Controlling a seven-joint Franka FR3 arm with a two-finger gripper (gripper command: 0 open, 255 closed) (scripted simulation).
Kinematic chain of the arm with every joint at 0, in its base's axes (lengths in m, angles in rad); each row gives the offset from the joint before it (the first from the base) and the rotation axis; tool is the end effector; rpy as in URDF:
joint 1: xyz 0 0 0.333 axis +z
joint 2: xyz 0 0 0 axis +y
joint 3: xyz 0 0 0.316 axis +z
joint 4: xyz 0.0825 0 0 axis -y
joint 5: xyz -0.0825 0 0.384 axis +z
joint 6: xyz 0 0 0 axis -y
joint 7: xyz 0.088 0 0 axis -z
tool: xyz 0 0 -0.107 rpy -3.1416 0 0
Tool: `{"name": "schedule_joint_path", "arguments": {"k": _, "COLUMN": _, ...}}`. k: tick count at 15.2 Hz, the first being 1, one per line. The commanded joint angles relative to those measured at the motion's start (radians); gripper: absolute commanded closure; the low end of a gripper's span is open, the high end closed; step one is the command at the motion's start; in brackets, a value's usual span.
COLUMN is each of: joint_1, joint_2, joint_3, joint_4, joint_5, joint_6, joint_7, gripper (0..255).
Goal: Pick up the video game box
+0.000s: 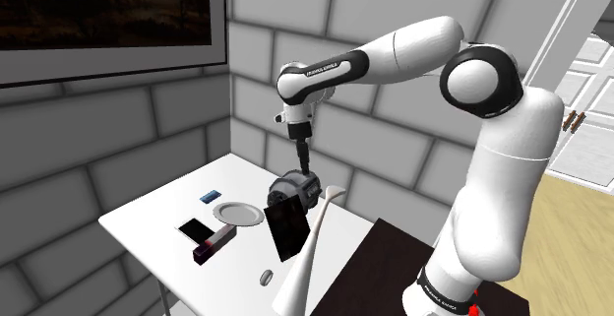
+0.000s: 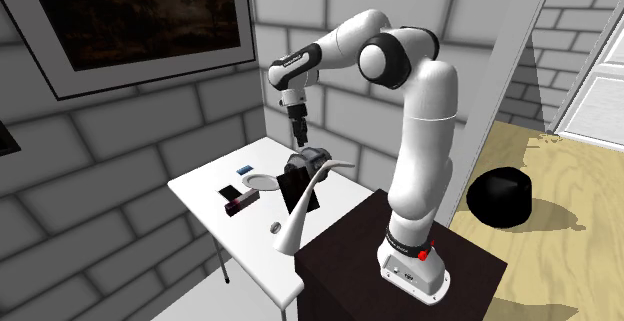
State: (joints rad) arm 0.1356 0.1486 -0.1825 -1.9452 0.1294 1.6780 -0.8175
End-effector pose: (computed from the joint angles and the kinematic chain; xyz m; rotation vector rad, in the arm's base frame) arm 0.5399 -0.0104 0.3812 -2.6564 -1.0091 0.4812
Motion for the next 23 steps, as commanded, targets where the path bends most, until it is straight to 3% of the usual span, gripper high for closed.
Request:
{"name": "schedule_joint_path", "arguments": {"k": 1, "joint_1": 0.000, "joint_2": 0.086, "joint_3": 0.010, "joint_4": 0.054, "joint_5": 0.013, "joint_6": 0.002, "joint_7": -0.060, "gripper": 0}}
{"name": "schedule_joint_path", "arguments": {"k": 13, "joint_1": 0.010, "joint_2": 0.590, "joint_3": 0.117, "joint_4": 0.506, "joint_5": 0.021, "joint_6": -0.085, "joint_7": -0.301, "gripper": 0}}
{"name": "schedule_joint_path", "arguments": {"k": 23, "joint_1": 0.009, "joint_2": 0.652, "joint_3": 0.120, "joint_4": 0.503, "joint_5": 0.024, "joint_6": -0.022, "joint_7": -0.309, "gripper": 0}}
